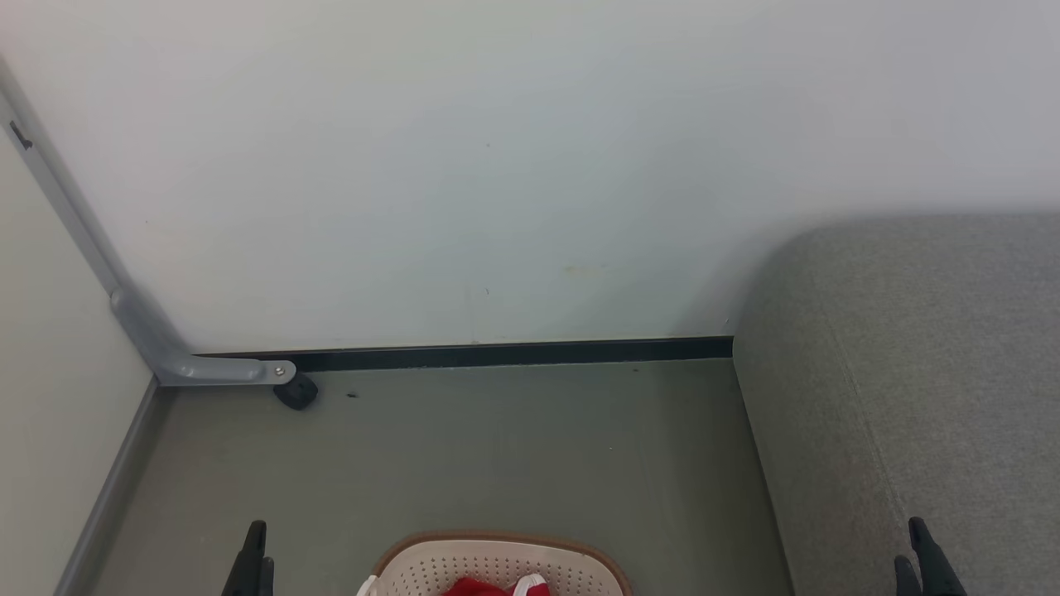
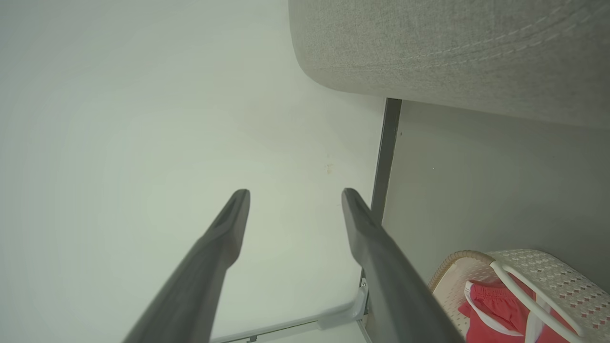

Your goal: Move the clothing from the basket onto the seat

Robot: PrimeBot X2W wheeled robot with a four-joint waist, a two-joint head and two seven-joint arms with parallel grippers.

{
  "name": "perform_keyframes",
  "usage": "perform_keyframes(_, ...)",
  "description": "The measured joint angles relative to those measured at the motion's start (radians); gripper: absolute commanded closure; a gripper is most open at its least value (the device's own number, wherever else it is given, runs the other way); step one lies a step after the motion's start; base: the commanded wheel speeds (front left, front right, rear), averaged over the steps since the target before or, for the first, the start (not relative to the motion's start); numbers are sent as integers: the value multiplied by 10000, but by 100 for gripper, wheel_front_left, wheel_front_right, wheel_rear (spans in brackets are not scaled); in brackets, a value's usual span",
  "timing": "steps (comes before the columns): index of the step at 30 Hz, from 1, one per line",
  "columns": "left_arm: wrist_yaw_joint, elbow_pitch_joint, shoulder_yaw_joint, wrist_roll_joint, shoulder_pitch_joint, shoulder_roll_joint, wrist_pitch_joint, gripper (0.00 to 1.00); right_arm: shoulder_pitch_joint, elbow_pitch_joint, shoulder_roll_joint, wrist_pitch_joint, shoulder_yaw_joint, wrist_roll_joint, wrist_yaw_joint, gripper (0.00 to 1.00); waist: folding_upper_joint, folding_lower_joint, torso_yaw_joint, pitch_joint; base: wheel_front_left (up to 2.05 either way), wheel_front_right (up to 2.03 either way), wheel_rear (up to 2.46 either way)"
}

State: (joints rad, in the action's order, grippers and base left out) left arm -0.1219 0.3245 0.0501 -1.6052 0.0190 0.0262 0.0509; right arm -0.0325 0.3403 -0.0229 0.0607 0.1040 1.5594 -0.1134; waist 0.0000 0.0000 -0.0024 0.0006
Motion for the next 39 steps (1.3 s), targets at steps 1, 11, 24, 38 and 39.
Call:
perform_keyframes(1, 0, -25, -15, 8, 4, 8, -48, 0, -4, -12, -2, -19, -29, -59, 0, 0, 0, 0, 0, -2, 0, 0, 0)
perform_keyframes(11, 0, -67, -364, 1154, 169, 303, -512, 0, -229, -29, -318, -495, -627, -1471, 0, 0, 0, 0, 4, -19, 0, 0, 0)
perform_keyframes(24, 575, -180, -840, 3994, 370, 727, -982, 0, -464, -8, -1060, -1064, -1814, -4351, 566, 0, 0, 0, 11, -95, 0, 0, 0)
perform_keyframes(38, 1168, -278, -1820, 6941, 381, 1177, -1498, 0, -606, 6, -1599, -1578, -2982, -6851, 1055, 0, 0, 0, 2, -259, 0, 0, 0)
perform_keyframes(39, 1235, -278, -1875, 7060, 380, 1197, -1511, 0, -605, 8, -1622, -1605, -3051, -6995, 1060, 0, 0, 0, 2, -272, 0, 0, 0)
